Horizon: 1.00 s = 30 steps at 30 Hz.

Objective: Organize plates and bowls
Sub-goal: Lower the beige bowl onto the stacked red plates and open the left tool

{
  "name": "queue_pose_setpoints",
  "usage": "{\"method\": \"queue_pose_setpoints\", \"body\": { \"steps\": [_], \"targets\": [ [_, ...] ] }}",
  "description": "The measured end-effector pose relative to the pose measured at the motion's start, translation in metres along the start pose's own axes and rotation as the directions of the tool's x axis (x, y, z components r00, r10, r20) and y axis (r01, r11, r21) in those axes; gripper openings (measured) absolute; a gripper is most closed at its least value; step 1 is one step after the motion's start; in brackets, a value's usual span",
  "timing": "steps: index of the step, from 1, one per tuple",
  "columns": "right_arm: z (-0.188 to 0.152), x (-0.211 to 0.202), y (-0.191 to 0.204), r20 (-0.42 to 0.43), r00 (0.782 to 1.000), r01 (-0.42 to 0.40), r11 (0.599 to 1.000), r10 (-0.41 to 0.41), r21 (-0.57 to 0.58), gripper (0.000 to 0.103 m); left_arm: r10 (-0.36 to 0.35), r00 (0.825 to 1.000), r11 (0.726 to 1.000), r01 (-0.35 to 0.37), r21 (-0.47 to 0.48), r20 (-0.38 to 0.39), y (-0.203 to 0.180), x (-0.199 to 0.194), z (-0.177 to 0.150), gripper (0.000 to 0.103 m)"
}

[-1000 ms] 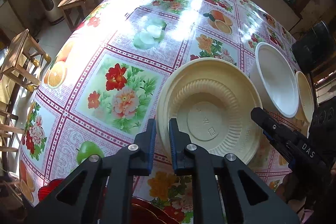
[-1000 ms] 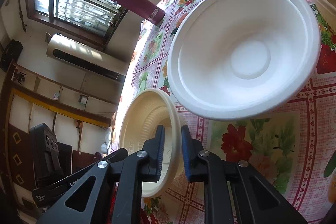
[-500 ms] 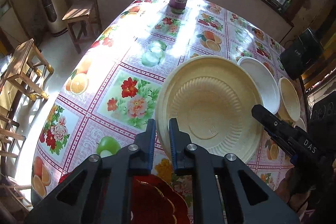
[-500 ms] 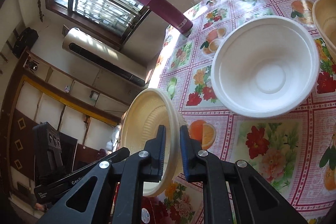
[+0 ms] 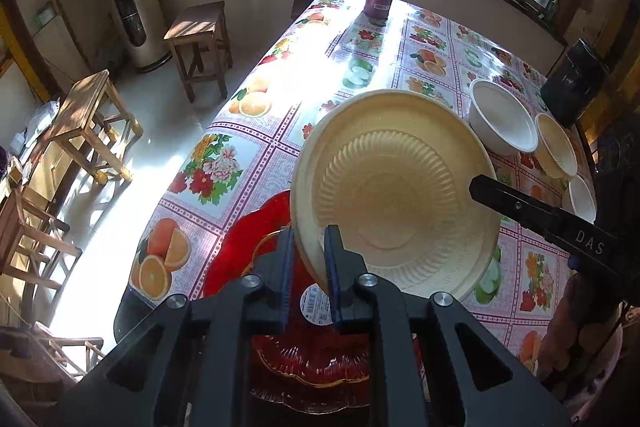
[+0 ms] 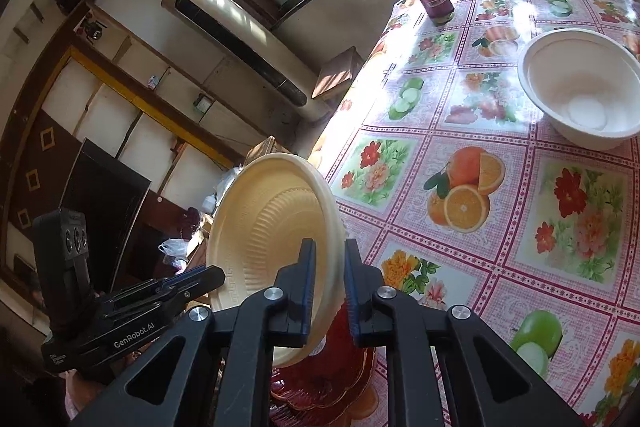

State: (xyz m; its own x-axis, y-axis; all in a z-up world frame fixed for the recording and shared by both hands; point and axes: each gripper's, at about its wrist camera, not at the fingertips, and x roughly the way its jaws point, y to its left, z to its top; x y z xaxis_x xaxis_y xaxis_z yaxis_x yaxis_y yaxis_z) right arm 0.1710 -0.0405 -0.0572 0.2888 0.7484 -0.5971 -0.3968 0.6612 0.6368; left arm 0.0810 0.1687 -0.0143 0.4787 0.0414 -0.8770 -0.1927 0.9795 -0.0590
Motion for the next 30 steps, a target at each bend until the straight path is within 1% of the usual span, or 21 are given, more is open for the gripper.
{"method": "queue_pose_setpoints", "body": {
  "steps": [7, 14, 16, 17, 18, 19, 21, 22, 23, 24, 25, 27, 29, 30],
  "targets": [
    [-0.029, 0.023, 0.006, -0.078, 0.995, 0.063, 0.996, -0.068, -0.067, 0.015, -0.004, 0.997, 0.999, 0.001, -0.045, -0.076, 0.016, 0.02, -0.034, 0.014],
    [-0.05, 0.042, 0.008, -0.138, 0.981, 0.116, 0.985, -0.134, -0.13, 0.018, -0.031, 0.992, 0.996, 0.02, -0.09, -0.118, 0.027, 0.035, -0.056, 0.014],
    [-0.053, 0.044, 0.007, -0.155, 0.978, 0.116, 0.983, -0.137, -0.14, 0.019, -0.046, 0.992, 0.994, 0.033, -0.107, -0.121, 0.029, 0.036, -0.061, 0.018],
    [-0.054, 0.042, 0.008, -0.159, 0.978, 0.108, 0.983, -0.132, -0.151, 0.023, -0.068, 0.99, 0.992, 0.054, -0.118, -0.122, 0.031, 0.036, -0.062, 0.02],
    [-0.054, 0.04, 0.01, -0.16, 0.979, 0.101, 0.98, -0.129, -0.17, 0.032, -0.09, 0.989, 0.989, 0.074, -0.129, -0.121, 0.032, 0.036, -0.063, 0.027],
    [-0.054, 0.037, 0.012, -0.156, 0.98, 0.094, 0.98, -0.123, -0.178, 0.04, -0.099, 0.988, 0.988, 0.083, -0.134, -0.117, 0.032, 0.036, -0.064, 0.041],
    [-0.053, 0.027, 0.016, -0.138, 0.987, 0.057, 0.982, -0.083, -0.182, 0.062, -0.085, 0.992, 0.99, 0.073, -0.123, -0.094, 0.03, 0.032, -0.065, 0.06],
    [-0.052, 0.022, 0.017, -0.124, 0.989, 0.06, 0.979, -0.085, -0.195, 0.066, -0.078, 0.994, 0.991, 0.069, -0.111, -0.08, 0.028, 0.029, -0.065, 0.066],
    [-0.052, 0.017, 0.018, -0.109, 0.99, 0.065, 0.977, -0.088, -0.204, 0.071, -0.073, 0.995, 0.993, 0.066, -0.101, -0.072, 0.026, 0.026, -0.064, 0.071],
    [-0.05, 0.011, 0.016, -0.097, 0.992, 0.06, 0.977, -0.081, -0.205, 0.073, -0.072, 0.996, 0.993, 0.067, -0.093, -0.061, 0.024, 0.022, -0.064, 0.079],
    [-0.047, 0.005, 0.014, -0.088, 0.994, 0.045, 0.979, -0.063, -0.198, 0.074, -0.076, 0.996, 0.994, 0.072, -0.087, -0.046, 0.022, 0.018, -0.063, 0.083],
    [-0.041, -0.01, 0.004, -0.066, 0.997, 0.016, 0.986, -0.028, -0.166, 0.082, -0.093, 0.996, 0.993, 0.092, -0.073, -0.001, 0.017, 0.006, -0.061, 0.085],
    [-0.032, -0.028, -0.008, -0.019, 1.0, 0.015, 0.991, -0.018, -0.131, 0.088, -0.117, 0.991, 0.992, 0.12, -0.045, 0.062, 0.008, -0.008, -0.058, 0.09],
    [-0.029, -0.037, -0.014, 0.004, 1.0, 0.023, 0.993, -0.023, -0.12, 0.089, -0.133, 0.986, 0.991, 0.135, -0.015, 0.101, 0.0, -0.015, -0.056, 0.096]
  ]
}}
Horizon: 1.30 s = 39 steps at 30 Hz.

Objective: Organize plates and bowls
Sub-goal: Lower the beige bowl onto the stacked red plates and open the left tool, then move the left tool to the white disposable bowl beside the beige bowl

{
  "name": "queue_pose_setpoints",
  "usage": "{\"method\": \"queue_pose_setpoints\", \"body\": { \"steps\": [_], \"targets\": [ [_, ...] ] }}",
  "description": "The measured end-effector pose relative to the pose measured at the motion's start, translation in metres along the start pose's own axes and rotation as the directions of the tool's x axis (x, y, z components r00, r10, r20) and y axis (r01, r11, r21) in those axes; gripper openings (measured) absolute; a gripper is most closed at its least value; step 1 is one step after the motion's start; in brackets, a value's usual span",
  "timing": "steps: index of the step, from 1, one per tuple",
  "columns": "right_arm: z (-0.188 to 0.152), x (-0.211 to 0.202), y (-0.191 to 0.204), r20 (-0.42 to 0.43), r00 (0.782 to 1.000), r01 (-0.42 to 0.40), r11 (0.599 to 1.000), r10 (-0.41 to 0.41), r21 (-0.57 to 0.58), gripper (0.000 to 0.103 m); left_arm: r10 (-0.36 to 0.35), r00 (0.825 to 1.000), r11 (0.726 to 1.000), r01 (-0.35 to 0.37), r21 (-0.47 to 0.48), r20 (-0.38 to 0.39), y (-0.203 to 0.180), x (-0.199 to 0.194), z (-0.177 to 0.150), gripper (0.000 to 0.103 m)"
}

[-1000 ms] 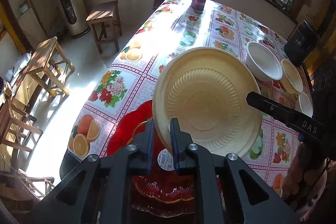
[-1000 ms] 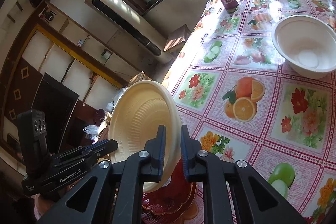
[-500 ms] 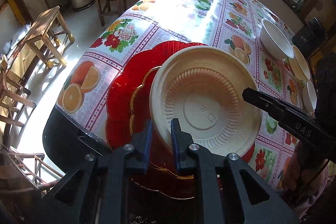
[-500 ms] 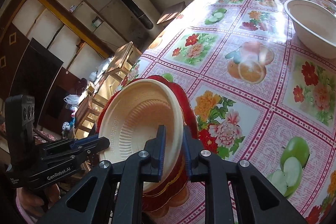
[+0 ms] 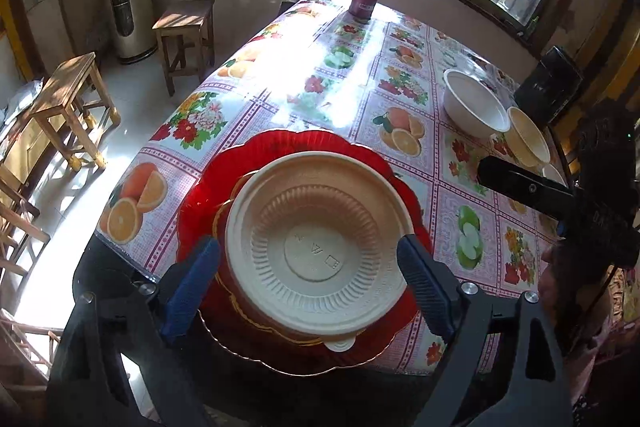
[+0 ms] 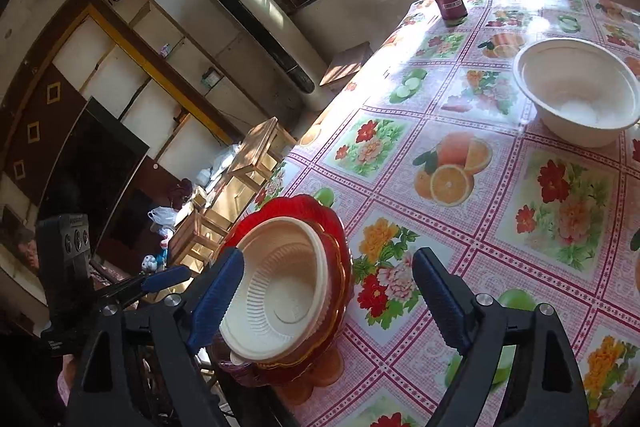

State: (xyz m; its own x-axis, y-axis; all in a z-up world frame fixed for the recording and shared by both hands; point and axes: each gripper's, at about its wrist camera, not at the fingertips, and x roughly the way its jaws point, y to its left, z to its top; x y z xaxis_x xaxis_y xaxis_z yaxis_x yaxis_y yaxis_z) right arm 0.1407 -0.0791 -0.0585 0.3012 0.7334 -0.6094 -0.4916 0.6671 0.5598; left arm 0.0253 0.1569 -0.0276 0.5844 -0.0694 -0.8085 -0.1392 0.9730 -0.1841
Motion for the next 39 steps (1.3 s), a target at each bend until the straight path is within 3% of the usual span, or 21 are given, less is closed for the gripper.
{"method": "queue_pose_setpoints", "body": {
  "steps": [1, 3, 6, 13, 19, 23, 27, 31, 35, 37, 39],
  "targets": [
    [0.005, -0.008, -0.007, 0.019, 1.0, 0.009, 1.0, -0.009, 0.012, 0.09, -0.016, 0.999, 0.999, 0.014, 0.035, 0.038, -0.01, -0.006, 0.002, 0.103],
    [0.009, -0.026, -0.023, 0.057, 0.998, 0.019, 0.999, -0.022, 0.042, 0.095, -0.057, 0.993, 0.993, 0.046, 0.104, 0.103, -0.033, -0.013, 0.006, 0.103],
    [0.013, -0.051, -0.049, 0.109, 0.993, 0.039, 0.994, -0.049, 0.098, 0.097, -0.133, 0.982, 0.978, 0.109, 0.175, 0.131, -0.069, -0.013, 0.009, 0.103],
    [0.017, -0.112, -0.105, 0.213, 0.971, 0.07, 0.979, -0.111, 0.191, 0.097, -0.232, 0.97, 0.945, 0.207, 0.254, 0.069, -0.15, 0.021, 0.02, 0.103],
    [0.012, -0.177, -0.15, 0.316, 0.924, 0.141, 0.958, -0.218, 0.249, 0.099, -0.286, 0.958, 0.922, 0.273, 0.275, 0.01, -0.221, 0.055, 0.027, 0.103],
    [0.002, -0.217, -0.182, 0.346, 0.885, 0.216, 0.933, -0.312, 0.289, 0.103, -0.3, 0.954, 0.903, 0.286, 0.322, -0.007, -0.274, 0.073, 0.03, 0.103],
    [-0.007, -0.245, -0.219, 0.333, 0.868, 0.248, 0.904, -0.367, 0.349, 0.103, -0.314, 0.948, 0.892, 0.311, 0.329, -0.044, -0.319, 0.098, 0.037, 0.103],
    [-0.014, -0.263, -0.254, 0.289, 0.833, 0.327, 0.841, -0.472, 0.43, 0.103, -0.297, 0.951, 0.894, 0.308, 0.326, -0.085, -0.355, 0.127, 0.038, 0.103],
    [-0.021, -0.275, -0.267, 0.302, 0.832, 0.291, 0.83, -0.465, 0.475, 0.103, -0.275, 0.953, 0.9, 0.302, 0.314, -0.127, -0.379, 0.15, 0.035, 0.103],
    [-0.02, -0.275, -0.267, 0.29, 0.83, 0.307, 0.824, -0.477, 0.476, 0.103, -0.261, 0.958, 0.906, 0.286, 0.313, -0.121, -0.386, 0.157, 0.032, 0.103],
    [-0.022, -0.274, -0.27, 0.28, 0.84, 0.296, 0.826, -0.464, 0.481, 0.103, -0.251, 0.962, 0.911, 0.271, 0.312, -0.104, -0.39, 0.163, 0.03, 0.103]
  ]
}}
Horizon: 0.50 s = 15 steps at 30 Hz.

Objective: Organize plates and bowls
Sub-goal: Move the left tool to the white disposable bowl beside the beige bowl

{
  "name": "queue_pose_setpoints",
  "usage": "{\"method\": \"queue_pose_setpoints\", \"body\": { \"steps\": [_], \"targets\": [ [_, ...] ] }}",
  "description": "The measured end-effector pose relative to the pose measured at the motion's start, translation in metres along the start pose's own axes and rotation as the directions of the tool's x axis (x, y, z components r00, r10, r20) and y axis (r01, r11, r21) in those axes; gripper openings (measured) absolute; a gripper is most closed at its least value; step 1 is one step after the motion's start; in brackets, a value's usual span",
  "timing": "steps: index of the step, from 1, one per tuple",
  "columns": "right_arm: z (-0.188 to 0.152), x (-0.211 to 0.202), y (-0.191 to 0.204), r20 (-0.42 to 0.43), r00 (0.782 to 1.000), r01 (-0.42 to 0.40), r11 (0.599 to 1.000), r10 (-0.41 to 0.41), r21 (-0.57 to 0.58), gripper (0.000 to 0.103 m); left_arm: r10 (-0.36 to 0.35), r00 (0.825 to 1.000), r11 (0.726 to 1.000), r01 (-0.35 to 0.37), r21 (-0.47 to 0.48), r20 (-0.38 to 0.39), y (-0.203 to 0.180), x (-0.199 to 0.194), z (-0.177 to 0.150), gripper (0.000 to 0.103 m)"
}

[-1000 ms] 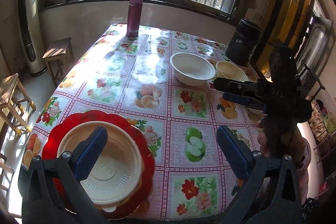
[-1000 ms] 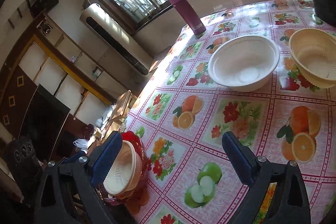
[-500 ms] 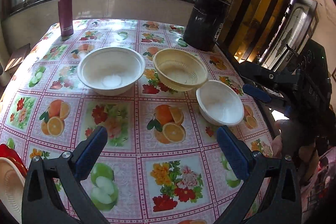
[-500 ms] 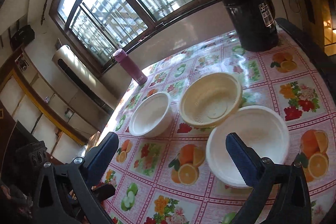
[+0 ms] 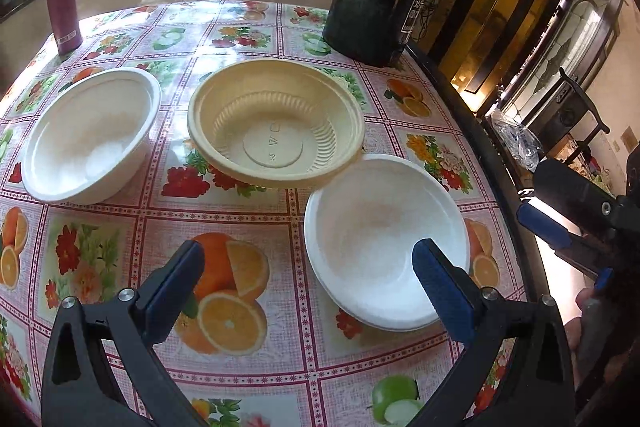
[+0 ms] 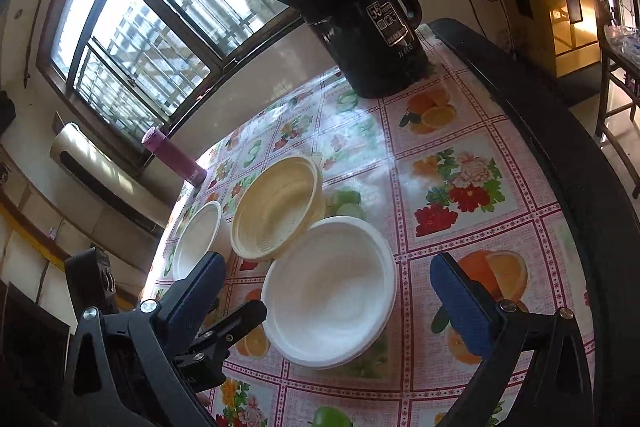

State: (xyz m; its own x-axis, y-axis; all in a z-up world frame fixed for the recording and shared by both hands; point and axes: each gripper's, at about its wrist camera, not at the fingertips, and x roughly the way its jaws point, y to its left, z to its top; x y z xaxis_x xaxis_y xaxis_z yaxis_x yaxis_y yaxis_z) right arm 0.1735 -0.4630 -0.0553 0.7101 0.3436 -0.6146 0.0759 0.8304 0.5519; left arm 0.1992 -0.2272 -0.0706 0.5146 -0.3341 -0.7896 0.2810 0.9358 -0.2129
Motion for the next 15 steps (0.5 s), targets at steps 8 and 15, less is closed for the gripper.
{"method": "queue_pose_setpoints", "body": {
  "steps": [8, 15],
  "targets": [
    [-0.005, 0.015, -0.007, -0.062, 0.996, 0.061, 0.997, -0.059, 0.039, 0.103, 0.116, 0.993, 0.992, -0.118, 0.046, 0.036, 0.005, 0.019, -0.009, 0.103],
    [-0.009, 0.029, -0.016, -0.101, 0.992, 0.082, 0.994, -0.074, 0.077, 0.103, 0.108, 0.993, 0.993, -0.11, 0.033, 0.052, 0.016, 0.015, -0.009, 0.103]
  ]
}}
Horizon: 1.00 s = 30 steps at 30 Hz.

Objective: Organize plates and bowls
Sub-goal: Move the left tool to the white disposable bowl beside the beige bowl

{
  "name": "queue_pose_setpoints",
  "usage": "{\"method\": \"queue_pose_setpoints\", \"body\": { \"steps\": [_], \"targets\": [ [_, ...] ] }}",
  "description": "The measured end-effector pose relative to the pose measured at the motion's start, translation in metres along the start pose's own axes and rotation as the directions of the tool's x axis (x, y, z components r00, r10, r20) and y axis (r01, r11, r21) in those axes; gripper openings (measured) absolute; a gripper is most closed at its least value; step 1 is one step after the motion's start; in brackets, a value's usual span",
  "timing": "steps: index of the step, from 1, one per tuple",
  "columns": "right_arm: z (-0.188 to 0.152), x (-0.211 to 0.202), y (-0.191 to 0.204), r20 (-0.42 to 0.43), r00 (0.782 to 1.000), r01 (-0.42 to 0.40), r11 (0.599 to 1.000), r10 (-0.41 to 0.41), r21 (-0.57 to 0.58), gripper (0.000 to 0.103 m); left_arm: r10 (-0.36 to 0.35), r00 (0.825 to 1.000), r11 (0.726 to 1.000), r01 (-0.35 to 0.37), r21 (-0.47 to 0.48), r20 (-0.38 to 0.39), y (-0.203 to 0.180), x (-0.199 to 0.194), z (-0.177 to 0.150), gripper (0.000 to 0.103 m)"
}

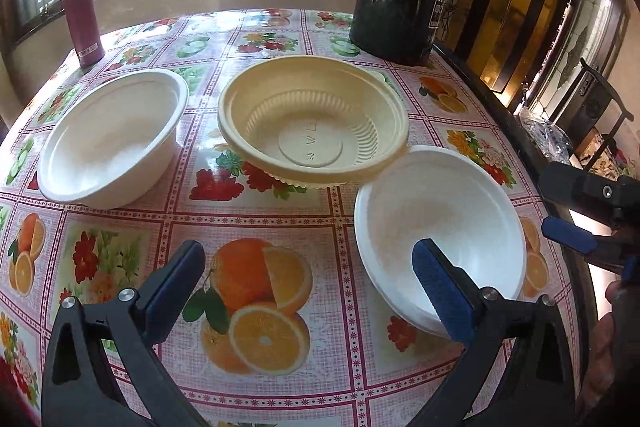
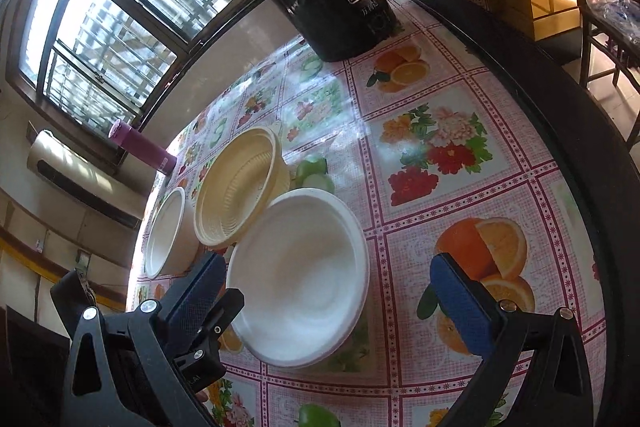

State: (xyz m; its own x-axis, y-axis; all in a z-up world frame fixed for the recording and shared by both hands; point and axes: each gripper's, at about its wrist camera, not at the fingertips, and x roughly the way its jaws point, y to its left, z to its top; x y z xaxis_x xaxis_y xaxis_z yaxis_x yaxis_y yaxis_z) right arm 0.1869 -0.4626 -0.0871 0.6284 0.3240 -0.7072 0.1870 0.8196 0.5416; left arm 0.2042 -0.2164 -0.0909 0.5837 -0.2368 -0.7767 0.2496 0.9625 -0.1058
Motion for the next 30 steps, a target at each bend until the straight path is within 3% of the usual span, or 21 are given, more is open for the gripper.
{"method": "queue_pose_setpoints", "body": {
  "steps": [30],
  "targets": [
    [-0.005, -0.002, -0.003, 0.004, 1.0, -0.01, 0.999, 0.009, 0.048, 0.103, -0.046, 0.997, 0.999, 0.047, 0.004, -0.069, -0.003, 0.014, -0.005, 0.103]
  ]
}}
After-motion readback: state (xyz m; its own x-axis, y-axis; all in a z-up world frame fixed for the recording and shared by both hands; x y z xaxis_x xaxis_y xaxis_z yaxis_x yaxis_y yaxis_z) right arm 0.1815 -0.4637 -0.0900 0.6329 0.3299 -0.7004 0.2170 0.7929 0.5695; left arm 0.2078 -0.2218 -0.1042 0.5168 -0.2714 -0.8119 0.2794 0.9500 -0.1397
